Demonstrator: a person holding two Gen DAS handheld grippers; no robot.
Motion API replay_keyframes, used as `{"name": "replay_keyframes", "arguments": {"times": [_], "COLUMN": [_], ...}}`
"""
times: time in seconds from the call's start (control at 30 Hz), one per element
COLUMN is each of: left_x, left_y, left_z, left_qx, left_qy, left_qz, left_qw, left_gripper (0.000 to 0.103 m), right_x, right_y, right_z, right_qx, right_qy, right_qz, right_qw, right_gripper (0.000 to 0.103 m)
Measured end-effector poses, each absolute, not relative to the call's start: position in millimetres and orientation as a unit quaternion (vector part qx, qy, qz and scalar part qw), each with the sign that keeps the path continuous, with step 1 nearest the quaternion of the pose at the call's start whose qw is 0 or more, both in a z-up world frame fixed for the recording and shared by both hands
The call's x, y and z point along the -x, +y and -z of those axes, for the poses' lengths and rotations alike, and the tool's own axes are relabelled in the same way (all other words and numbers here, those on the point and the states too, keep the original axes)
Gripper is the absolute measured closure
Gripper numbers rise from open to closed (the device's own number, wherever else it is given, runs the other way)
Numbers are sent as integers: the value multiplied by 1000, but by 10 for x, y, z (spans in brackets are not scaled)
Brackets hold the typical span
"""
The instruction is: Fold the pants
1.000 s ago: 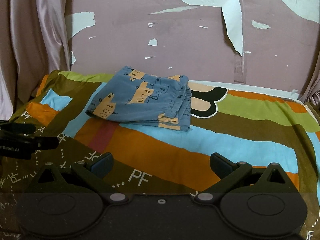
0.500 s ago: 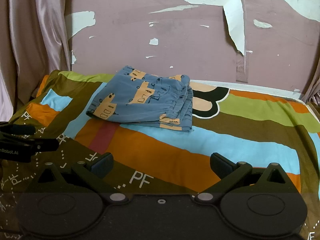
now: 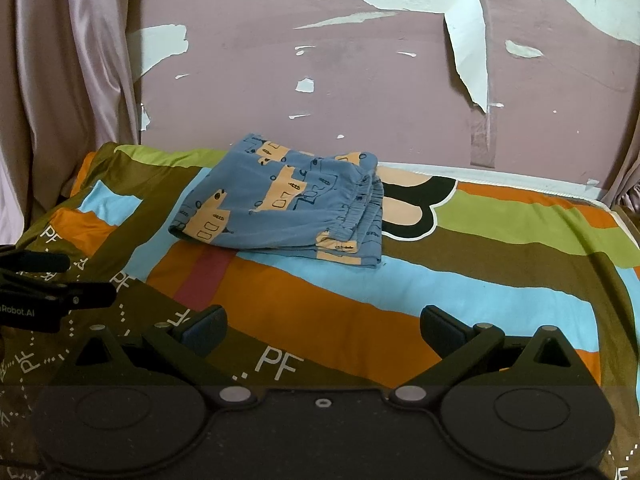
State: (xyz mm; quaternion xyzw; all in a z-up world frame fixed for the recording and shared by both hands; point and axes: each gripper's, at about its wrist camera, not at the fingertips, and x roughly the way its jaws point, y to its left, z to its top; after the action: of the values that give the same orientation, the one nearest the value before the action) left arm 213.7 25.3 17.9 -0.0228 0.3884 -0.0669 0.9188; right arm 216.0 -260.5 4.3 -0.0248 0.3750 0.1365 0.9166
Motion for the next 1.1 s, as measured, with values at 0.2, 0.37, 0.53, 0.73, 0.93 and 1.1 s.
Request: {"name": "replay_keyframes", "arguments": {"times": [0.2,0.37,0.53,0.73,0.93,1.1], "left_x": [-2144,-2143,-2145,-2148,-2160,-2165], "left_y": [255,256,260,261,268,269], "left_z": [-174,-172,-170,-167,-146,-135], "left_qx": [23,23,23,22,21,22], "left_qy": [389,389,390,390,391,392], "left_qz": [67,67,67,67,68,68], "left_qw": [919,919,918,918,918,917], "left_gripper": [0,0,0,0,0,0], "right_x": [-2162,-2177,-2180,-2186,-2195,-2206], "right_y": [-2604,-2609,-2611,-2615,-2608,-2597], "right_z": [-44,-39,-33,-32,-12,14], "right_qx": [24,24,22,23,21,19], "right_qy": [375,377,379,378,381,383], "right_qz": [-136,-136,-135,-135,-133,-131], "right_qw": [916,916,915,915,915,914], "right_gripper": [1,1,1,1,1,1]}}
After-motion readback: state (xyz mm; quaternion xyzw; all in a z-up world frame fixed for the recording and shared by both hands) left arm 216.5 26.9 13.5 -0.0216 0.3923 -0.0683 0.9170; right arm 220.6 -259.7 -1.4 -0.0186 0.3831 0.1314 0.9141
